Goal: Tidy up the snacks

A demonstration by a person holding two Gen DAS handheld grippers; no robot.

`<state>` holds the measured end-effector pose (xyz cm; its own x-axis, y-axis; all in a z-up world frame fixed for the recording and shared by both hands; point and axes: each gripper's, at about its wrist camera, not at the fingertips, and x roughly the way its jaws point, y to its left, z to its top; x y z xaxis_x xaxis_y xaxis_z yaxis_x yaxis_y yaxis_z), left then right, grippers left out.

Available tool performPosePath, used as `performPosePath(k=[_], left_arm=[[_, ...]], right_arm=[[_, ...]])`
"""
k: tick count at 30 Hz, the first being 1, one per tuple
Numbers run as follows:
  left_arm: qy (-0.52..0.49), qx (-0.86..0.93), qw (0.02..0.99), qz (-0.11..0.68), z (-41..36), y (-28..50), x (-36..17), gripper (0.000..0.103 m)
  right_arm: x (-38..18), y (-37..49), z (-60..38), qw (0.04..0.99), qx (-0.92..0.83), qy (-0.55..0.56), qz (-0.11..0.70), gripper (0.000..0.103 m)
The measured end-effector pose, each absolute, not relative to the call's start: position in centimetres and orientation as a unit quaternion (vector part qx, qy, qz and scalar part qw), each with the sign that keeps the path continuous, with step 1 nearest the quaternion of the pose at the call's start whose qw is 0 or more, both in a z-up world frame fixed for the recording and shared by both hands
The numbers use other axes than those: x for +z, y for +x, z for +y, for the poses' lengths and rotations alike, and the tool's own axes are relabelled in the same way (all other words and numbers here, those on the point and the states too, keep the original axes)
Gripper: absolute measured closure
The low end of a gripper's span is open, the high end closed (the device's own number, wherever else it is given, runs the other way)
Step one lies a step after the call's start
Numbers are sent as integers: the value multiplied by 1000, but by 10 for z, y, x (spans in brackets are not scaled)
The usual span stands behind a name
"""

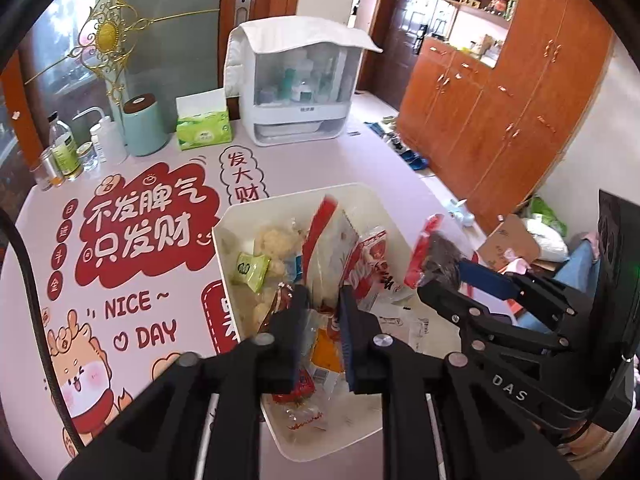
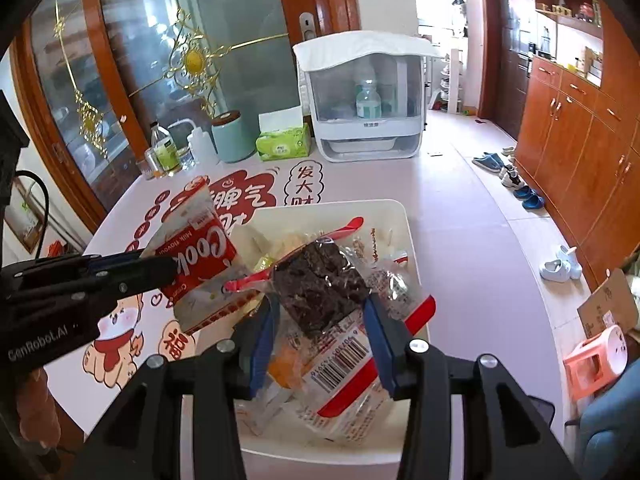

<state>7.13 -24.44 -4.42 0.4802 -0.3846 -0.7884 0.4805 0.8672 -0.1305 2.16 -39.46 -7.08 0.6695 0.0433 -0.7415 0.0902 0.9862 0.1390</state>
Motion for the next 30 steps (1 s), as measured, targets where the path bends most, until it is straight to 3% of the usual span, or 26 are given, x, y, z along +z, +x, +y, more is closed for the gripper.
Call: performPosePath(k=[1,3,4,8,30], left_arm=[[55,-243,862,442,-244,70,-45,65],[54,-222,869,438,-243,68,-46,13],[53,-210,877,429,-242,64,-44,8],[61,-187,885,422,-239,57,-43,6],[37,-112,889,442,-198,29,-43,6]], right_arm=[[-72,23,-396,909,-13,79,408,59],[-75,25,-395,908,-8,75,413,58],[-76,25,-395,907,-6,73,414,55],[-76,25,-390,909,3,58,412,48],[-78,17,-386,897,10,84,433,45]])
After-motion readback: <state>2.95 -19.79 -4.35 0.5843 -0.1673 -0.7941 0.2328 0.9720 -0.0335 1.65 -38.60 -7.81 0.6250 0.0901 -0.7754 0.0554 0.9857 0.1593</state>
